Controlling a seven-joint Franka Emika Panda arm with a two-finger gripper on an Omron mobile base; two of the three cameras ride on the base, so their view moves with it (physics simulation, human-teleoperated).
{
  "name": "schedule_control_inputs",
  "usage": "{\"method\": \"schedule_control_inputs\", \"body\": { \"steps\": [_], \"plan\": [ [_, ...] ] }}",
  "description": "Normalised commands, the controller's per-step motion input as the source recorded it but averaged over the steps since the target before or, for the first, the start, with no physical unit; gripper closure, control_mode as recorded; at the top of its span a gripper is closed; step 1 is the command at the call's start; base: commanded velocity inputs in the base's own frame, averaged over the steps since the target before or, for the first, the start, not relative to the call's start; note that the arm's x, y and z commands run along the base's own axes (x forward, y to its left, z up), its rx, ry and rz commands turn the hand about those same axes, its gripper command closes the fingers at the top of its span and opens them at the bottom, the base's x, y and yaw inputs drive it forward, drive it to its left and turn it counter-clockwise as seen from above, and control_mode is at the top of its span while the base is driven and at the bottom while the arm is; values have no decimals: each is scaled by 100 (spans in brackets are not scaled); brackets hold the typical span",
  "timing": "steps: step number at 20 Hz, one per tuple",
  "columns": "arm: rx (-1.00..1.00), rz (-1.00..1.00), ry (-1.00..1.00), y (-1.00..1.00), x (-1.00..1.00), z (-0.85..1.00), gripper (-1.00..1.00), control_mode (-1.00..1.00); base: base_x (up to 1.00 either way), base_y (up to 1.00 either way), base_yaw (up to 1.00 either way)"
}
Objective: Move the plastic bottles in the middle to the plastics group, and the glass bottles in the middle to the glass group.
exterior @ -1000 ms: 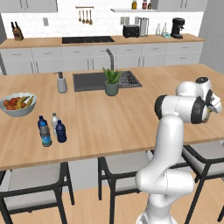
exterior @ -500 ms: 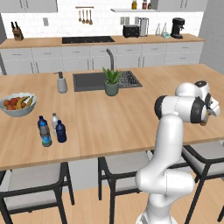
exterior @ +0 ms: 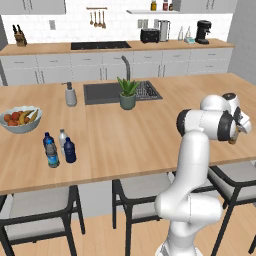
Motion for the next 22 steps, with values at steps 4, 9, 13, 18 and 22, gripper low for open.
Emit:
{"method": "schedule_control_inputs", "body": {
  "steps": [4,9,13,18,22],
  "plan": [
    [0,0,0,0,0,0,-100,-100,0,0,0],
    [-2,0,0,0,-5,6,-100,-100,0,0,0],
    [-4,0,0,0,-6,8,-100,-100,0,0,0],
    [-4,0,0,2,-5,17,-100,-100,0,0,0],
    [0,0,-1,0,-7,61,-100,-100,0,0,0]
  ]
}}
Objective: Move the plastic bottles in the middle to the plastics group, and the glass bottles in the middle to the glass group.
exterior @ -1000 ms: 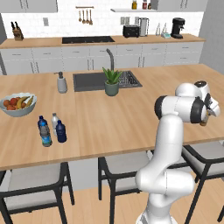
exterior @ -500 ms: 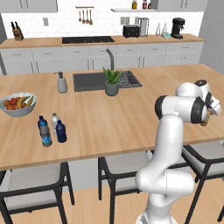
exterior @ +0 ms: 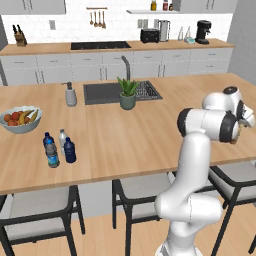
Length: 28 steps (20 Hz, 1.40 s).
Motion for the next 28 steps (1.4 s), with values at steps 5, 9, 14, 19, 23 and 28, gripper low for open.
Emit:
{"method": "schedule_control_inputs", "body": {
  "steps": [5,9,14,19,23,28],
  "plan": [
    [0,0,-11,0,-8,100,-100,-100,0,0,0],
    [0,2,-13,22,-46,92,-100,-100,0,0,0],
    [0,20,-3,60,-48,13,-100,-100,0,0,0],
    [0,29,-4,38,-54,29,-100,-100,0,0,0],
    [0,30,-6,49,-57,20,-100,-100,0,0,0],
    [0,29,-2,49,-58,9,-100,-100,0,0,0]
  ]
}}
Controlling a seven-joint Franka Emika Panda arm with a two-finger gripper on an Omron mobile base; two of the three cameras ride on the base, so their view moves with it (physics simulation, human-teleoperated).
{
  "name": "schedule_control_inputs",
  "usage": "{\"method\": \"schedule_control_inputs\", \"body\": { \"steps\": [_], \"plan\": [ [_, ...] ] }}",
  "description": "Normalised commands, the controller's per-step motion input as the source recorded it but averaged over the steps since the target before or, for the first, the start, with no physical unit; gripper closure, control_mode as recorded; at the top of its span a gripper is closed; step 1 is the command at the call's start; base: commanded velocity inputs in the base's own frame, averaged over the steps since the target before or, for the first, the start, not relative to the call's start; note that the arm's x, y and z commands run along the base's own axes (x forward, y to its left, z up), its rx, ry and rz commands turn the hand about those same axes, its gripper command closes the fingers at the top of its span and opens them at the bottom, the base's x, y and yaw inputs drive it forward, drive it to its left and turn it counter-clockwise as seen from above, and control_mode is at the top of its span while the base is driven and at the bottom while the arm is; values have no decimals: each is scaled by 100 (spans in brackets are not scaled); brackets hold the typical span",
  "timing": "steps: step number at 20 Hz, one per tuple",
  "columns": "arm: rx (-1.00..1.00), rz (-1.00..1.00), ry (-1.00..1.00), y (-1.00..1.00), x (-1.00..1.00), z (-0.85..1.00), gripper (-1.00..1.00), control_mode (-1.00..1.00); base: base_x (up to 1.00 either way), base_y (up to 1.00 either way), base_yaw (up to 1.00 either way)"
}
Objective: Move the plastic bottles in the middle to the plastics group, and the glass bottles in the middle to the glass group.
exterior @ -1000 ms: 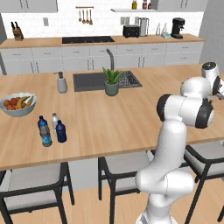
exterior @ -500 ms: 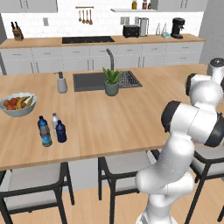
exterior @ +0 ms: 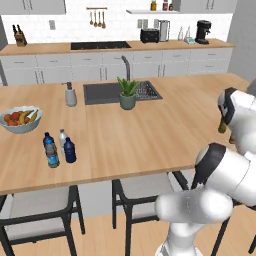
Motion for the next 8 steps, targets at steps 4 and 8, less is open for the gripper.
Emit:
{"method": "schedule_control_inputs", "body": {
  "steps": [4,8],
  "plan": [
    [0,25,-7,49,-58,17,-100,-100,0,0,0],
    [0,19,-15,39,-68,18,-100,-100,0,0,0]
  ]
}}
